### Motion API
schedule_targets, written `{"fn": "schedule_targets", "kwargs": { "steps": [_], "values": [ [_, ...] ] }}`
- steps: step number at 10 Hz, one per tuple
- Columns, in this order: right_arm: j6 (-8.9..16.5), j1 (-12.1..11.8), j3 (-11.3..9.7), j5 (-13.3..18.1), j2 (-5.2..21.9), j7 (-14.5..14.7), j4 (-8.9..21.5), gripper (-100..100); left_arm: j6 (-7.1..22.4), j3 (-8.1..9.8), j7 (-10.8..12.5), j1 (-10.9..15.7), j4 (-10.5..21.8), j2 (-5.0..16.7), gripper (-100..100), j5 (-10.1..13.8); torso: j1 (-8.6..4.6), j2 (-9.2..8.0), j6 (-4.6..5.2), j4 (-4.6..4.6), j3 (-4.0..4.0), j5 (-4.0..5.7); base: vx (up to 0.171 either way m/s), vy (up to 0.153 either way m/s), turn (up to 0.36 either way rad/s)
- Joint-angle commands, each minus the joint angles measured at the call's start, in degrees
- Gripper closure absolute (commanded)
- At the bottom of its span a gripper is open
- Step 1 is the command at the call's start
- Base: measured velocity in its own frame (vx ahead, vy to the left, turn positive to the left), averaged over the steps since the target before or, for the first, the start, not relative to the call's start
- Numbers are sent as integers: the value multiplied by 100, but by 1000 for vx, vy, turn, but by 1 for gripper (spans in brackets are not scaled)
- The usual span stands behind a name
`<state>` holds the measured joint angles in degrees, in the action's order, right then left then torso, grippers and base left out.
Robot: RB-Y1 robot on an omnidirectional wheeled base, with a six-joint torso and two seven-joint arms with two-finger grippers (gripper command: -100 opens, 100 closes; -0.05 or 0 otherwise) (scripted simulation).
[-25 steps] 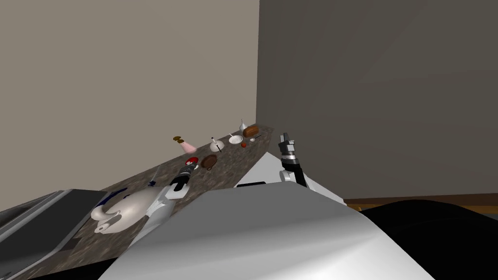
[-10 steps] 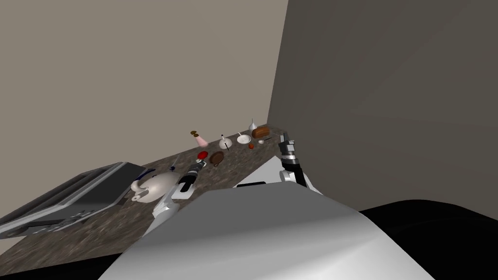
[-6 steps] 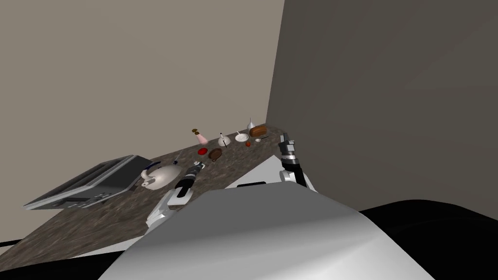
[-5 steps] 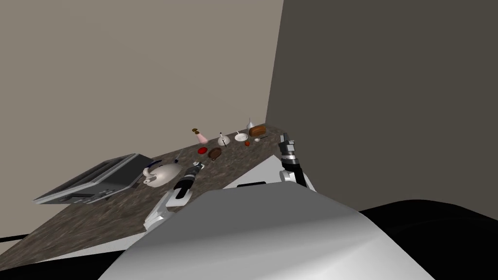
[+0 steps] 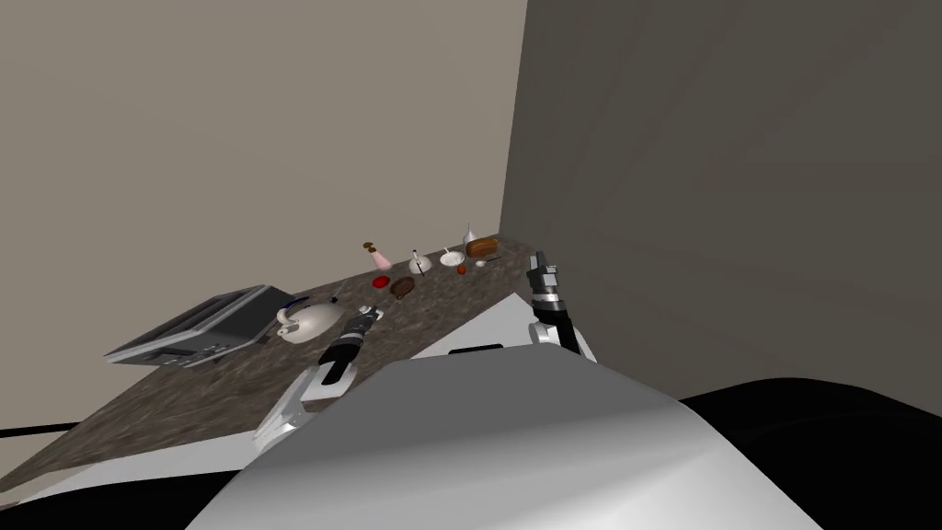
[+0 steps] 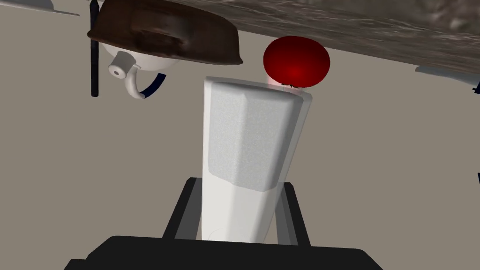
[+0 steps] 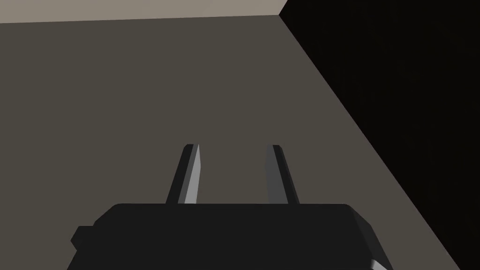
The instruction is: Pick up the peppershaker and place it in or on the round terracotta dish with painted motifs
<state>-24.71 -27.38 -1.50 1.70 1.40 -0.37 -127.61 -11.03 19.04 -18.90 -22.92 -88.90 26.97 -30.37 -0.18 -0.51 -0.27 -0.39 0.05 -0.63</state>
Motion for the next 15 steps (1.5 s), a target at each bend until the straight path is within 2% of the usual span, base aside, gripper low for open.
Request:
{"fn": "schedule_targets", "kwargs": {
  "steps": [1,2,4,8,9,10,14,15],
  "values": [
    [0,0,0,0,0,0,0,0,-41,-14,52,-47,-182,-2,100,7,0,0,0,0,0,0,-43,-81,-10],
    [0,0,0,0,0,0,0,0,17,-174,77,78,-214,189,100,118,4,6,4,0,-3,-1,9,-64,-177],
    [0,-1,0,0,1,0,0,0,119,-327,37,244,-116,415,100,211,27,61,27,-7,-32,-6,102,20,-227],
    [0,-2,2,0,3,0,0,0,341,-623,-108,584,140,876,100,354,100,96,18,-19,-55,-21,131,121,-183],
    [0,-2,2,0,3,0,0,0,301,-579,-84,540,99,794,100,329,103,91,16,-19,-53,-22,49,64,-45],
    [0,-2,2,0,2,0,0,0,311,-583,-95,555,102,808,-100,332,78,67,7,-17,-41,-21,12,14,1],
    [0,-1,1,0,1,0,0,0,310,-582,-94,556,101,808,-100,331,47,35,6,-9,-22,-13,1,1,0],
    [0,-1,1,0,1,0,0,0,310,-582,-94,556,101,808,0,331,47,35,6,-9,-21,-13,0,0,0]
  ]
}}
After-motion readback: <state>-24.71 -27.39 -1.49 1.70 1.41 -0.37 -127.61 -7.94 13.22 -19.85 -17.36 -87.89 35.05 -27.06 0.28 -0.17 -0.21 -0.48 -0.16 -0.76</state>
